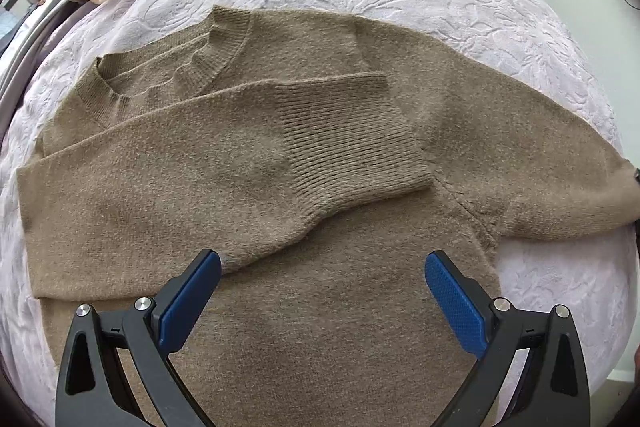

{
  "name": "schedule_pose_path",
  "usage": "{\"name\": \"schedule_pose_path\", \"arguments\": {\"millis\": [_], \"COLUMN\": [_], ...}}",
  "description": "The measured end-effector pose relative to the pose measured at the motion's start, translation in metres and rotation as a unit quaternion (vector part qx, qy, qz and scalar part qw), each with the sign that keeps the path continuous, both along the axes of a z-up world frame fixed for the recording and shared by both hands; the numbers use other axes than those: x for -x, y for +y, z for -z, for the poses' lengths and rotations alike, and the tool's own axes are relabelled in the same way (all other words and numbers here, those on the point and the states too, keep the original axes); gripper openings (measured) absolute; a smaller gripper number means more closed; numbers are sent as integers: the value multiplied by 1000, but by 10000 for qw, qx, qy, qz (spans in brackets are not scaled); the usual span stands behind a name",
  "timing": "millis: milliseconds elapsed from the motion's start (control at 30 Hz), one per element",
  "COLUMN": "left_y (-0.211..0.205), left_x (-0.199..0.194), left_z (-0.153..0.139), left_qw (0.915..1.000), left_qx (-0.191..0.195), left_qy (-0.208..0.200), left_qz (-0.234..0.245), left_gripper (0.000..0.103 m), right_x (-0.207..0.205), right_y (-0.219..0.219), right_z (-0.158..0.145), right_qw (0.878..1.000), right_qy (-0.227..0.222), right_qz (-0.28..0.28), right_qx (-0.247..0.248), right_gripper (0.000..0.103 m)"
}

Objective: Fold small clothes

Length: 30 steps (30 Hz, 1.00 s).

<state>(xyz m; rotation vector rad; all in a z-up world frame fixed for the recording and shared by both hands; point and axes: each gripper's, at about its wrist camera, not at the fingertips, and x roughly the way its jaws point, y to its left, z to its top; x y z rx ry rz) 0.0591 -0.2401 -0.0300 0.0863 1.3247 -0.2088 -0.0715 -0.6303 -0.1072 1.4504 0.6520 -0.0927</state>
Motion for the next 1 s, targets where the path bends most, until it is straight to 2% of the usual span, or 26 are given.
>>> {"name": "schedule_pose_path", "arguments": {"millis": [167,367,600,800,900,1000], "left_y": [8,25,66,120,148,182], "left_x": [-6,-3,-10,-10,0,2], "left_z": [4,-4,-3,-9,-12,-10], "left_qw": [9999,9997,9991,9971,9955,9933], "left_qx": [-30,-37,8,53,-6,-29], "left_qy": [113,-31,-139,-283,-407,-472], "left_qz": [-117,-236,-408,-704,-857,-1050], "left_gripper": [102,102,102,102,102,102], "right_x": [-26,-55,-98,-142,-160,-173], "right_y": [11,31,90,182,242,311], "right_z": [-24,-49,-84,-108,-111,-104], "right_qw": [9990,9956,9825,9598,9411,9167], "right_qy": [-294,-575,-968,-1266,-1355,-1266], "right_qz": [-289,-646,-1427,-2359,-2964,-3643], "right_qx": [187,352,701,843,907,1050], "right_gripper": [9,9,9,9,9,9]}}
